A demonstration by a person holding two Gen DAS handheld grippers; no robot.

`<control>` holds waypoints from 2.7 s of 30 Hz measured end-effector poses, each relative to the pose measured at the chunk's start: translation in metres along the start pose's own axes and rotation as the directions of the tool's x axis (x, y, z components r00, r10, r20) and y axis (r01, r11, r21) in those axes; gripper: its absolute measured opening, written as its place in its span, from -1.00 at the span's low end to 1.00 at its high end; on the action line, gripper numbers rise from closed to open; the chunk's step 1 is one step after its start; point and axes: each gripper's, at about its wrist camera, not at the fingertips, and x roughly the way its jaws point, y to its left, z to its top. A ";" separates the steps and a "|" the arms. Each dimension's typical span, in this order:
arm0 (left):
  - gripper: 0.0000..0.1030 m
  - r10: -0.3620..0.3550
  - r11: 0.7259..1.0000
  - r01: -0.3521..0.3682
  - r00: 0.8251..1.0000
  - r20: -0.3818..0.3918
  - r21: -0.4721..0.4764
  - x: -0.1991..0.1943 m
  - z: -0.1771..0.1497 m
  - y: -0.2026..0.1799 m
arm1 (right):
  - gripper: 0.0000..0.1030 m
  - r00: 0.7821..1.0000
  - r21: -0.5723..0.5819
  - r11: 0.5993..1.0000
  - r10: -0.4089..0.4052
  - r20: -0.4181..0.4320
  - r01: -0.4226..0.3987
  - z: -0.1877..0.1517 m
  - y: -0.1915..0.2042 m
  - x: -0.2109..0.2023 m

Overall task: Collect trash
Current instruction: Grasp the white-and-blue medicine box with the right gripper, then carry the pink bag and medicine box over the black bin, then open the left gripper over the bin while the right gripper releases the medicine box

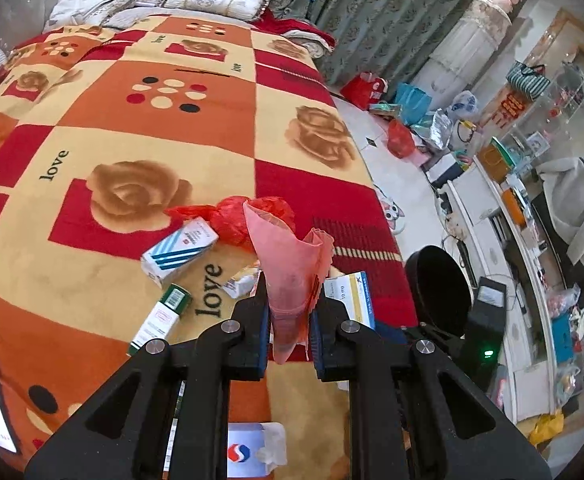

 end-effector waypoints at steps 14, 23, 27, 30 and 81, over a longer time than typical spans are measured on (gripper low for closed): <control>-0.73 -0.096 0.991 0.098 0.995 -0.025 0.094 0.018 0.002 -0.074 | -0.19 0.991 0.150 0.988 -0.043 0.126 0.024 -0.005 -0.071 -0.075; -0.73 -0.126 0.974 0.136 0.990 -0.066 0.181 0.044 0.002 -0.134 | -0.19 0.982 0.231 0.970 -0.108 0.154 0.070 -0.017 -0.119 -0.099; -0.73 -0.135 0.965 0.151 0.987 -0.089 0.213 0.059 0.000 -0.159 | -0.19 0.980 0.278 0.957 -0.131 0.151 0.085 -0.026 -0.143 -0.104; -0.73 -0.141 0.961 0.162 0.984 -0.107 0.226 0.070 0.000 -0.173 | -0.19 0.978 0.307 0.947 -0.146 0.146 0.095 -0.032 -0.159 -0.107; 0.00 -0.089 0.942 0.125 0.988 -0.128 0.312 0.112 -0.022 -0.220 | 0.22 0.968 0.446 0.883 -0.220 0.118 0.146 -0.052 -0.217 -0.118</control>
